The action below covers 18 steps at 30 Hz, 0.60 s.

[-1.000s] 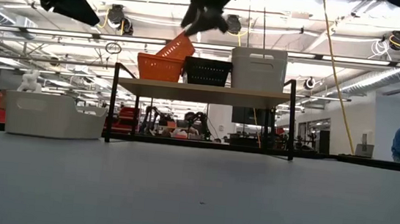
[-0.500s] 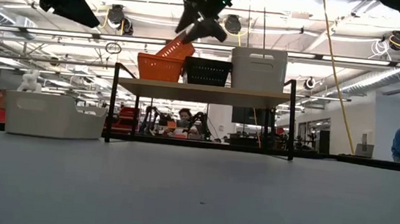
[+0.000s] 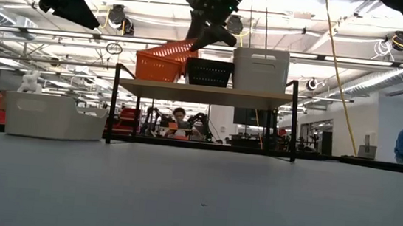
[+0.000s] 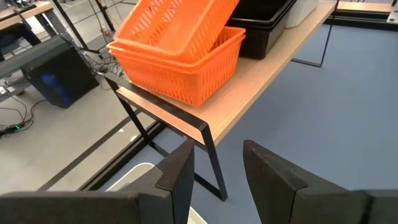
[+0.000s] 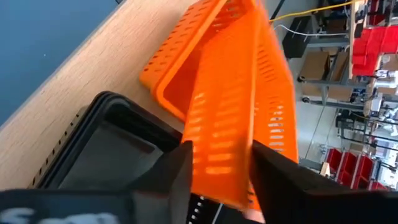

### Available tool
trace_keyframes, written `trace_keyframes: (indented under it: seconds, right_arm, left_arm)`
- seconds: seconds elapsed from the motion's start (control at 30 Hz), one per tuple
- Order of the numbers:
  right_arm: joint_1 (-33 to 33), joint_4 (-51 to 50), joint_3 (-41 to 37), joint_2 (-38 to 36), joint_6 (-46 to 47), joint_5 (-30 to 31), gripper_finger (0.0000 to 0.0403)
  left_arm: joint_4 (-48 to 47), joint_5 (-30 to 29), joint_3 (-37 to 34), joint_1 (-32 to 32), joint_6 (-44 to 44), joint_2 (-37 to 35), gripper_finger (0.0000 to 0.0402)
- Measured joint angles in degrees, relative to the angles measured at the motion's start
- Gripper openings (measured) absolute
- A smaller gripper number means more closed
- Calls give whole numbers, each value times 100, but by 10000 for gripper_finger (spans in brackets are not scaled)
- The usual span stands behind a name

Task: Stack baskets on shelf by color
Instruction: Stack the orange bin on top of the other orange bin on the shelf

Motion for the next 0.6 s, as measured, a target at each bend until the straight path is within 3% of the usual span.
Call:
trace_keyframes:
  seconds: [0.33, 0.6]
  right_arm:
    - [0, 6, 0, 0, -98, -2, 12]
    - [36, 539, -4, -24, 944, -28, 6]
  left_arm:
    - [3, 2, 0, 0, 24, 0, 140]
    - [3, 2, 0, 0, 4, 0, 140]
